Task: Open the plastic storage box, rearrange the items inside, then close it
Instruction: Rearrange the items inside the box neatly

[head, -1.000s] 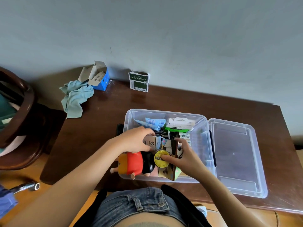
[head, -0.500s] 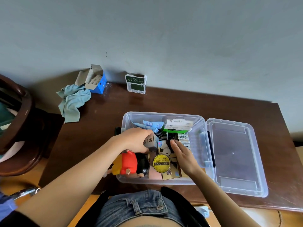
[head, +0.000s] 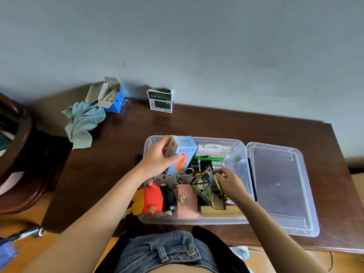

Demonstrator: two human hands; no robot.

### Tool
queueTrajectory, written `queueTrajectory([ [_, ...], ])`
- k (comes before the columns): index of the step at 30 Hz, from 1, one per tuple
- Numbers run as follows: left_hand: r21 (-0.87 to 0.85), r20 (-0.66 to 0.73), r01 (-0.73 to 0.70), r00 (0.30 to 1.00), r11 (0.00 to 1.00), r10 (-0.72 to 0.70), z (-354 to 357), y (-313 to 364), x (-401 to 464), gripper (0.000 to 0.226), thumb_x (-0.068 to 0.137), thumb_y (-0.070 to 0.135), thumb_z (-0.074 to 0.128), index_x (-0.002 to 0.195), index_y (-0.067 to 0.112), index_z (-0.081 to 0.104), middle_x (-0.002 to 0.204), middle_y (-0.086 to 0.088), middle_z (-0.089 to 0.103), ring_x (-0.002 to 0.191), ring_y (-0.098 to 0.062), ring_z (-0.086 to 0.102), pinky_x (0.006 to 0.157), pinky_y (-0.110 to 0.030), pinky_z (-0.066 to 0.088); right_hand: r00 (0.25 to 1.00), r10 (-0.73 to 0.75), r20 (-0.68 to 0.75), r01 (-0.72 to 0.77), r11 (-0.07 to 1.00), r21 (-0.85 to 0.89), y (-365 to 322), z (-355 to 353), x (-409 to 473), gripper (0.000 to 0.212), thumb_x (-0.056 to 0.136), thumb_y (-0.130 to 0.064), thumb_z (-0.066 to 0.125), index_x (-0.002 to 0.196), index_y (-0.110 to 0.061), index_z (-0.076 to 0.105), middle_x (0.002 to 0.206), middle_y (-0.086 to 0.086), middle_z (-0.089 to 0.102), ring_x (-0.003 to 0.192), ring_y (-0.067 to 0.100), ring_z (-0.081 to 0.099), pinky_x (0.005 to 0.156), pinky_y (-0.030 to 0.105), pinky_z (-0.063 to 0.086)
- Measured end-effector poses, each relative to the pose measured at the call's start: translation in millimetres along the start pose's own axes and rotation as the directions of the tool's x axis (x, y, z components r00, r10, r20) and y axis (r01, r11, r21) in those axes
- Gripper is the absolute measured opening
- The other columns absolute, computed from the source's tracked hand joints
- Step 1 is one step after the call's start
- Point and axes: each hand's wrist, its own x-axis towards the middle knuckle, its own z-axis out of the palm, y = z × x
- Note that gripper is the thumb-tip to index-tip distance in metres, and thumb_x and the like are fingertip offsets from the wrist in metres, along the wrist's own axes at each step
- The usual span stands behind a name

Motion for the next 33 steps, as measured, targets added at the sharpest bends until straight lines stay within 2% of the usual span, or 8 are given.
queueTrajectory([
  [4, -0.08, -0.064, -0.016, 0.998, 0.997, 0.01, 1.6, 0.1, 1.1, 0.036, 0.085, 0.013, 0.069, 0.114, 0.027, 0.055, 0.106, 0.015, 0.066, 0.101, 0.002, 0.062, 0.08, -0.015, 0.051, 0.997, -0.072, -0.028, 0.06, 0.949, -0.309, 2.9, 3.3, 1.1, 0.026, 0.099, -0.029, 0.037, 0.11, -0.026, 0.06, 0.082, -0.008, 0.061, 0.061, 0.008, 0.054, 0.05, 0.025, 0.038],
  [7, -0.11, -0.086, -0.004, 0.996, 0.994, -0.006, 1.3, 1.3, 3.1, 0.035, 0.085, 0.012, 0.069, 0.11, 0.031, 0.054, 0.096, 0.026, 0.065, 0.098, 0.005, 0.061, 0.074, -0.013, 0.051, 0.989, -0.148, -0.013, 0.133, 0.923, -0.361, -1.5, 6.0, -2.1, 0.033, 0.097, -0.019, 0.035, 0.118, -0.026, 0.06, 0.102, -0.005, 0.061, 0.078, 0.013, 0.06, 0.057, 0.027, 0.043],
  [12, -0.169, -0.107, 0.012, 0.994, 0.986, -0.031, 3.8, 3.0, 8.8, 0.04, 0.08, 0.003, 0.07, 0.111, 0.023, 0.053, 0.103, 0.007, 0.066, 0.101, -0.004, 0.063, 0.076, -0.016, 0.052, 0.976, -0.148, 0.159, 0.139, 0.988, 0.062, -13.7, 1.2, 3.1, 0.043, 0.093, -0.004, 0.039, 0.088, -0.034, 0.069, 0.083, 0.0, 0.069, 0.071, 0.014, 0.06, 0.062, 0.026, 0.045],
  [17, -0.229, -0.102, 0.035, 0.993, 0.973, -0.06, 11.2, 6.8, 11.9, 0.044, 0.082, -0.001, 0.067, 0.107, 0.03, 0.049, 0.107, 0.004, 0.064, 0.102, -0.003, 0.061, 0.08, -0.02, 0.054, 0.993, 0.061, 0.098, -0.073, 0.99, 0.121, -16.7, 11.1, 27.6, 0.033, 0.089, -0.034, 0.057, 0.062, -0.015, 0.054, 0.062, 0.002, 0.053, 0.055, 0.013, 0.045, 0.057, 0.026, 0.038],
  [19, -0.252, -0.142, 0.022, 0.988, 0.967, -0.06, 13.9, 8.3, 13.4, 0.045, 0.08, -0.004, 0.069, 0.111, 0.022, 0.05, 0.107, -0.002, 0.064, 0.105, -0.014, 0.061, 0.087, -0.029, 0.054, 0.996, 0.09, 0.027, -0.093, 0.99, 0.11, -15.3, 21.0, 37.4, 0.013, 0.084, -0.024, 0.066, 0.082, -0.013, 0.061, 0.08, 0.001, 0.059, 0.066, 0.011, 0.052, 0.058, 0.024, 0.041],
  [22, -0.283, -0.201, -0.017, 0.979, 0.959, -0.042, 16.8, 13.1, 12.8, 0.049, 0.075, -0.006, 0.073, 0.115, 0.01, 0.05, 0.107, -0.009, 0.065, 0.106, -0.022, 0.061, 0.088, -0.036, 0.054, 0.99, 0.139, 0.018, -0.14, 0.987, 0.08, -11.5, 34.5, 46.8, 0.05, 0.078, -0.026, 0.071, 0.12, -0.006, 0.053, 0.114, 0.007, 0.058, 0.099, 0.021, 0.056, 0.075, 0.027, 0.042],
  [29, -0.296, -0.16, -0.079, 0.987, 0.952, 0.032, 15.6, 18.5, 12.8, 0.051, 0.074, -0.002, 0.077, 0.115, 0.017, 0.052, 0.11, -0.005, 0.064, 0.103, -0.014, 0.063, 0.082, -0.026, 0.055, 0.994, 0.108, 0.007, -0.108, 0.991, 0.075, -7.9, 46.8, 47.1, 0.036, 0.085, -0.028, 0.059, 0.118, -0.014, 0.059, 0.096, 0.004, 0.069, 0.078, 0.021, 0.064, 0.065, 0.033, 0.052],
  [33, -0.279, -0.076, -0.087, 0.995, 0.956, 0.068, 19.5, 21.0, 15.1, 0.052, 0.073, 0.004, 0.079, 0.111, 0.03, 0.055, 0.108, 0.002, 0.063, 0.102, -0.007, 0.063, 0.08, -0.029, 0.057, 0.991, 0.134, 0.02, -0.135, 0.982, 0.131, 0.2, 40.6, 46.8, 0.047, 0.084, -0.02, 0.057, 0.13, -0.015, 0.051, 0.115, 0.004, 0.064, 0.096, 0.022, 0.063, 0.078, 0.034, 0.053],
])
